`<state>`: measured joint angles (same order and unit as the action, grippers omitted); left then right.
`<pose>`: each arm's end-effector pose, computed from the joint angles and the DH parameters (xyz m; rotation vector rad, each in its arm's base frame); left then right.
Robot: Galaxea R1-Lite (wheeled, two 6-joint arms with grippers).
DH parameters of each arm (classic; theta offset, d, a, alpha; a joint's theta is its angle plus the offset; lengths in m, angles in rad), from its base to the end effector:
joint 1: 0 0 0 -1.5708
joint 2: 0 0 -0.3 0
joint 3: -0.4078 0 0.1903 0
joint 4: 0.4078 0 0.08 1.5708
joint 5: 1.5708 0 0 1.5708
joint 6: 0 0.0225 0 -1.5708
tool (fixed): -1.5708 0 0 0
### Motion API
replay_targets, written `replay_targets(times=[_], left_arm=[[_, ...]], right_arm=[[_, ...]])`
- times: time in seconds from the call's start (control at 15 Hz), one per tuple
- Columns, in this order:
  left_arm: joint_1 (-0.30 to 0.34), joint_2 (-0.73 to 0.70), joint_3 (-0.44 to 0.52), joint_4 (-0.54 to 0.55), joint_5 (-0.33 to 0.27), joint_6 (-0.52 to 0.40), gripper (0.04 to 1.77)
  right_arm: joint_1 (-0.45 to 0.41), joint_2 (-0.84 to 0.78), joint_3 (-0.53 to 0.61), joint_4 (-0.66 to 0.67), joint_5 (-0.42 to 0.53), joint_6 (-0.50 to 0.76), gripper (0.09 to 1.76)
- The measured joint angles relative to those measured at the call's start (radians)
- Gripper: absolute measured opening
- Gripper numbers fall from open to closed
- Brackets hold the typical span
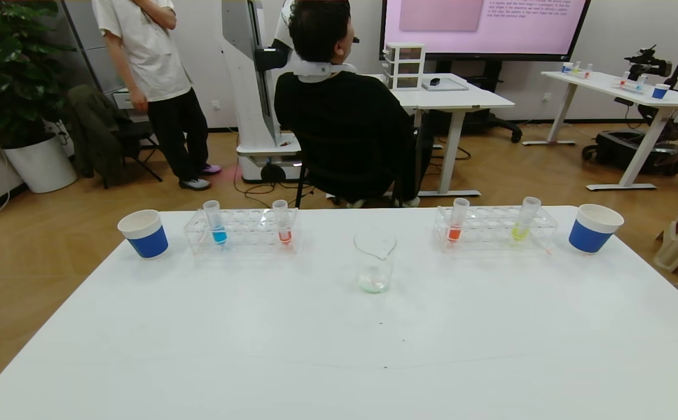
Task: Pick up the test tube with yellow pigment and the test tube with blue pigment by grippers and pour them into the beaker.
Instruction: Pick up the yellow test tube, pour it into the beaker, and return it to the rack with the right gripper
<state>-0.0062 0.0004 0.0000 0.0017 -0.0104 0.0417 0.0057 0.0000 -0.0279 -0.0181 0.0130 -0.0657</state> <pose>-0.0228 -0.0001 0.0753 0.0417 0.0018 -0.0166 -0.0251 0.0001 0.0850 -0.0659 -0.0466 0.0172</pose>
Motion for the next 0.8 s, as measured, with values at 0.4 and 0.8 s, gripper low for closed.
replay_targets(times=[0.4, 0.8], left_arm=[[0.0, 0.0, 0.0, 0.0, 0.0, 0.0, 1.75], [0.0, 0.0, 0.0, 0.0, 0.0, 0.0, 1.75]], right_arm=[[0.007, 0.147, -0.155, -0.046, -0.001, 0.008, 1.74], [0.003, 0.619, -0.3, -0.389, 0.0, 0.037, 1.74]])
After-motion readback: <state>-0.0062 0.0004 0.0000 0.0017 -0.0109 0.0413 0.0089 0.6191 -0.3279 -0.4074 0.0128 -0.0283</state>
